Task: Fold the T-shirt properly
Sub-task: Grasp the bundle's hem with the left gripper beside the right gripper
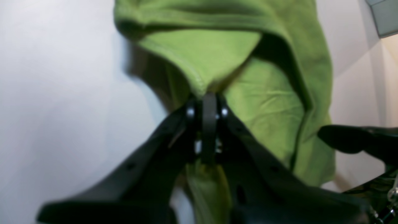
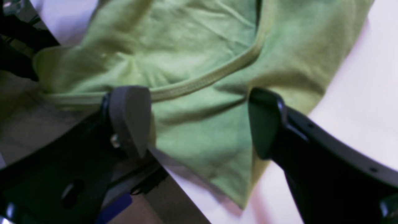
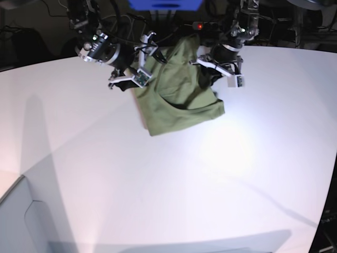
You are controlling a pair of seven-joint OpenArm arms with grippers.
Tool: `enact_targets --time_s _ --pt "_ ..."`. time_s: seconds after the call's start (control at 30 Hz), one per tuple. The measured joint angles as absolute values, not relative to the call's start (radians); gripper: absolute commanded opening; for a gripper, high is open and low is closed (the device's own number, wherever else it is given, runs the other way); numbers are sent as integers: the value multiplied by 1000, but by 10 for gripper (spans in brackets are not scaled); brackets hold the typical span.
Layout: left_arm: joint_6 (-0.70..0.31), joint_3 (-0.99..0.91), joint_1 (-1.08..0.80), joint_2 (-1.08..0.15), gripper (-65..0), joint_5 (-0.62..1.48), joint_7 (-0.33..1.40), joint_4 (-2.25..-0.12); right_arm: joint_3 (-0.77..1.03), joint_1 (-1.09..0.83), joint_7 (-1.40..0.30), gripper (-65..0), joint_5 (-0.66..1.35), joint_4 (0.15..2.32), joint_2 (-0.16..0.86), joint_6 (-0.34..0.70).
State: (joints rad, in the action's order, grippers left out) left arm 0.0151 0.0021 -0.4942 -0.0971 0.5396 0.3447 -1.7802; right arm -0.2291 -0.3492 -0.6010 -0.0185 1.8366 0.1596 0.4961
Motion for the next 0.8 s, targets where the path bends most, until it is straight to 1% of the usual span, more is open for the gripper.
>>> enact_targets --time_s 0.27,0.6,0.63,0.73,0.8 --pt "15 -57 -496 -96 -650 540 345 -1780 -229 -342 -598 -197 -19 1837 157 496" --pt "15 -54 -493 -92 -644 540 346 -1744 -229 -339 -598 -197 -19 1837 157 496" --pt "15 -54 -493 -92 -604 540 345 -1744 -229 -339 -598 -197 -19 1837 157 496" --pt "15 -54 -496 -92 -444 540 345 -1744 -229 -338 -598 -197 -19 1837 157 496" --pt "15 -55 -513 -92 -366 539 344 -1745 -229 -338 -598 -197 -19 1837 157 496"
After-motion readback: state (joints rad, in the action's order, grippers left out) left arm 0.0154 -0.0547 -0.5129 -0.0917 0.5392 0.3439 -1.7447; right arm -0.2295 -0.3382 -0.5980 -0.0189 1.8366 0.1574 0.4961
